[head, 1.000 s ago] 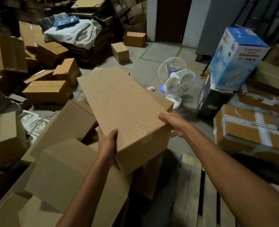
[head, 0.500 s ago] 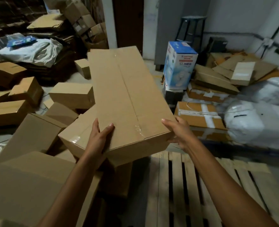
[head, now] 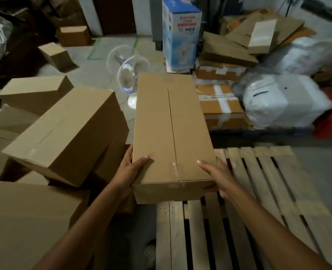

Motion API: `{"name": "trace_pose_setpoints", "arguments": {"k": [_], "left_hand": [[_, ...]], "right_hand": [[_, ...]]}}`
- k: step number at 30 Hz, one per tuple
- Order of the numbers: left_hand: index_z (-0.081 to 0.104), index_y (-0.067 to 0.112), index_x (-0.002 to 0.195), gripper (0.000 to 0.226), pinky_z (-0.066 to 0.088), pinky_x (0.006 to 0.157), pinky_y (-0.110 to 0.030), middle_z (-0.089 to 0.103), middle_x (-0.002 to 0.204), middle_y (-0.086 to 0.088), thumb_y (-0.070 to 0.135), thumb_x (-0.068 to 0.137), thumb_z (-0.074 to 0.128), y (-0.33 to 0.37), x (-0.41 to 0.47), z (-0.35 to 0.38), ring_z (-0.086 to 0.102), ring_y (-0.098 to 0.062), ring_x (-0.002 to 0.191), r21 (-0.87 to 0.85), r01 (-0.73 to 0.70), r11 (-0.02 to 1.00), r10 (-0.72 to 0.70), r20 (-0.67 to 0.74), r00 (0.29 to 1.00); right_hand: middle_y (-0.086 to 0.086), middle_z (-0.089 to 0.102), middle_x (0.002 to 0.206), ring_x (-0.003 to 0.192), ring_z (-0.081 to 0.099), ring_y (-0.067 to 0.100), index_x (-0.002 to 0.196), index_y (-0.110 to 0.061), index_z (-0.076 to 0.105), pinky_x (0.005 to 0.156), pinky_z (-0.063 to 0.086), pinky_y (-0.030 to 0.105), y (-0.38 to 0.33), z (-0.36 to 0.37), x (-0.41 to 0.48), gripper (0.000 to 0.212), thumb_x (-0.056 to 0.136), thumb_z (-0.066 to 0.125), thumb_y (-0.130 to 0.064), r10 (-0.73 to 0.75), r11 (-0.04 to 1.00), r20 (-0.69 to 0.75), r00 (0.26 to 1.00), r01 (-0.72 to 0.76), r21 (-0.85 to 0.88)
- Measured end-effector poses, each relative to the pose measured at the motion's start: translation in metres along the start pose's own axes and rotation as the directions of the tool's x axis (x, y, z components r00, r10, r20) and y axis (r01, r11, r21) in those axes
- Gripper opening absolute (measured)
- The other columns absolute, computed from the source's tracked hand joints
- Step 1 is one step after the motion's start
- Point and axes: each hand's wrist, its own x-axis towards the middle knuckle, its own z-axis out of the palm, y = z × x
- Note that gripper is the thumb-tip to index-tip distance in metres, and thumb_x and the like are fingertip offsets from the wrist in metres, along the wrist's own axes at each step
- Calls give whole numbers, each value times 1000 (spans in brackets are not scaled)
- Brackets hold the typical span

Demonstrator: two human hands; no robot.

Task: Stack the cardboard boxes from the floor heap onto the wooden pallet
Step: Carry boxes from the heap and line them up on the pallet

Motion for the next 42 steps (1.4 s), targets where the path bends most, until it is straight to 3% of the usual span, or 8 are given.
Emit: {"name": "trace_pose_setpoints", "arguments": {"k": [11, 14, 18, 21, 29, 33, 37, 42], "left_hand": [[28, 32, 153, 91, 53, 83, -31, 54, 138, -1, 29, 76, 76, -265, 184, -36, 59, -20, 119, 111, 215, 970, -222, 65, 973], [31, 40, 146, 85, 50, 94, -39, 52, 138, 2, 27, 76, 77, -328, 220, -51, 55, -22, 123, 166, 238, 957, -258, 108, 960], [16, 42, 154, 98, 44, 107, -45, 45, 143, 6, 28, 78, 77, -394, 243, -67, 48, -20, 131, 231, 235, 944, -276, 163, 947], [10, 45, 155, 92, 46, 102, -34, 43, 145, 11, 25, 89, 70, -416, 255, -72, 50, -12, 128, 221, 186, 957, -233, 214, 949], [11, 41, 156, 86, 48, 92, -29, 44, 140, 9, 24, 92, 65, -424, 255, -61, 52, -13, 121, 91, 232, 968, -240, 85, 967], [11, 41, 156, 84, 48, 90, -30, 41, 145, 5, 20, 94, 64, -428, 251, -62, 51, -17, 124, 92, 243, 966, -250, 74, 966], [10, 41, 156, 84, 48, 88, -28, 41, 144, 4, 18, 96, 62, -426, 250, -58, 52, -16, 123, 105, 247, 963, -256, 85, 963], [10, 42, 156, 84, 47, 93, -31, 40, 145, 5, 18, 96, 63, -428, 245, -54, 50, -16, 124, 102, 253, 962, -260, 58, 964]], "right_hand": [[-4, 57, 136, 117, 54, 16, 144, -18, 48, 98, 47, 40, 237, 78, 215, 68, 88, 71, -49, 150, 986, -85, 985, -155, -56], [-4, 59, 139, 121, 57, 19, 145, -28, 46, 98, 52, 52, 312, 94, 253, 94, 66, 74, -72, 213, 975, -76, 974, -217, -53], [1, 60, 138, 121, 59, 18, 150, -19, 42, 105, 49, 42, 365, 108, 288, 77, 85, 75, -44, 172, 984, -98, 980, -176, -34], [-3, 66, 128, 113, 63, 13, 143, -18, 51, 100, 52, 37, 377, 109, 303, 64, 88, 74, -39, 152, 988, -103, 983, -155, -16], [-2, 62, 132, 118, 60, 21, 145, -28, 45, 97, 53, 56, 372, 116, 299, 76, 80, 77, -50, 224, 975, -113, 968, -224, 17], [-1, 56, 142, 127, 56, 22, 152, -30, 32, 102, 50, 54, 379, 114, 290, 108, 62, 75, -71, 220, 975, -97, 971, -223, -18], [1, 51, 147, 131, 52, 24, 155, -27, 28, 105, 48, 55, 382, 110, 289, 89, 82, 72, -55, 240, 969, -93, 966, -244, -36], [0, 47, 151, 135, 49, 24, 154, -30, 29, 107, 46, 53, 390, 104, 291, 127, 48, 67, -90, 217, 967, -95, 972, -227, -111]]}}
